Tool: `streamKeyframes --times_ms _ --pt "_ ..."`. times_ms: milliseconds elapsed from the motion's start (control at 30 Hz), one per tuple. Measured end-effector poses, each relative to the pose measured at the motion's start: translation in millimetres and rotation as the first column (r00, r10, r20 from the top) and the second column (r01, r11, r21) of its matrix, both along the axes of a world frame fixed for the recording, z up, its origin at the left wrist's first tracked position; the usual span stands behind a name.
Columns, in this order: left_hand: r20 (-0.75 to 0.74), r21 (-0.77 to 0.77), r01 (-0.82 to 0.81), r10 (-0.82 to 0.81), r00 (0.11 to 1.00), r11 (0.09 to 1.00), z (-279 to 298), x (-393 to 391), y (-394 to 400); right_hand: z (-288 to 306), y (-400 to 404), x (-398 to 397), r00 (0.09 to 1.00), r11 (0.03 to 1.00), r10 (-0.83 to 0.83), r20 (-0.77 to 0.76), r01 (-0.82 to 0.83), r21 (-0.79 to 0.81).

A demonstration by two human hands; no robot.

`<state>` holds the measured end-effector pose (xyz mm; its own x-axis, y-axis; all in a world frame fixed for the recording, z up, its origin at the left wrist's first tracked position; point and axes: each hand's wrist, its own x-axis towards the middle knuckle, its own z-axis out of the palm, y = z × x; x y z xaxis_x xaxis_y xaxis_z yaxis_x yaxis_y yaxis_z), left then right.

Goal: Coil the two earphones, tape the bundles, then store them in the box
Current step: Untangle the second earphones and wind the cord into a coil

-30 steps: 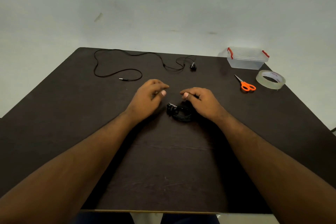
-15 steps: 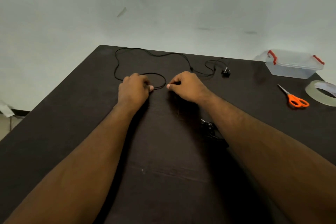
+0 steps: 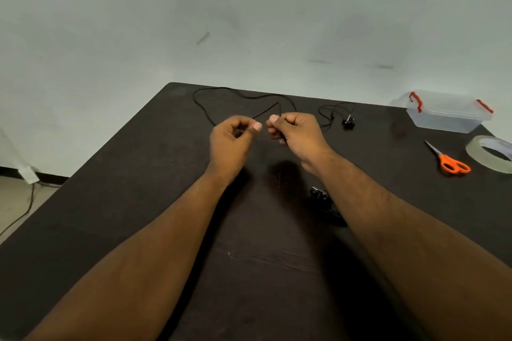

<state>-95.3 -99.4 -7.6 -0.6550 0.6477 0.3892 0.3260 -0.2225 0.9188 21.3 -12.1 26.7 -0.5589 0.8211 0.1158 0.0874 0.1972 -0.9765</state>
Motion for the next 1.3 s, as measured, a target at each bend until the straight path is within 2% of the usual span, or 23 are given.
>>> streamKeyframes --times_ms 33,100,167,200,267,300,367,433,533,600,700,800,1033,1200,1300 --pt "-0.053 0.035 -0.05 0.051 0.997 0.998 4 -1 -3 7 -2 9 0.999 0.999 0.031 0.026 -0.032 0.028" --pt "-0.213 0.021 0.022 -0.017 0.977 1.0 19 0 -8 28 -5 33 0.979 0.985 0.141 0.149 -0.154 0.08" --pt "-0.365 -0.146 0.185 -0.227 0.903 0.972 38 5 -9 50 -9 55 0.916 0.942 0.232 0.326 -0.296 0.159" --pt "-0.395 -0.249 0.26 -0.343 0.852 0.933 48 9 -9 60 -11 63 0.883 0.915 0.252 0.395 -0.35 0.2" --pt "-0.342 -0.424 0.375 -0.529 0.777 0.824 67 21 -11 79 -16 80 0.853 0.884 0.247 0.46 -0.393 0.254" --pt "-0.297 -0.449 0.414 -0.569 0.767 0.792 74 28 -13 86 -18 88 0.854 0.879 0.23 0.468 -0.388 0.277" --pt "-0.257 -0.402 0.473 -0.592 0.764 0.784 84 38 -17 95 -18 102 0.85 0.845 0.144 0.507 -0.372 0.384" --pt "-0.251 -0.406 0.504 -0.623 0.741 0.762 91 44 -23 99 -15 121 0.815 0.738 -0.009 0.579 -0.385 0.554" --pt "-0.313 -0.54 0.447 -0.663 0.68 0.713 99 43 -34 96 -6 159 0.778 0.56 -0.205 0.594 -0.405 0.723" --pt "-0.321 -0.583 0.39 -0.643 0.695 0.713 103 38 -42 92 3 187 0.756 0.517 -0.309 0.577 -0.375 0.769" --pt "-0.391 -0.603 0.28 -0.582 0.713 0.747 104 26 -53 86 14 224 0.712 0.505 -0.394 0.581 -0.36 0.784" --pt "-0.496 -0.606 0.164 -0.53 0.688 0.779 103 15 -61 79 13 244 0.725 0.49 -0.41 0.553 -0.337 0.804" --pt "-0.537 -0.575 0.11 -0.475 0.697 0.811 94 3 -60 68 8 243 0.74 0.469 -0.418 0.527 -0.322 0.823" --pt "-0.539 -0.559 0.07 -0.427 0.726 0.826 77 -13 -67 50 16 244 0.704 0.54 -0.439 0.558 -0.29 0.79" --pt "-0.543 -0.544 0.05 -0.397 0.74 0.838 67 -12 -66 34 20 245 0.65 0.624 -0.446 0.616 -0.267 0.734"
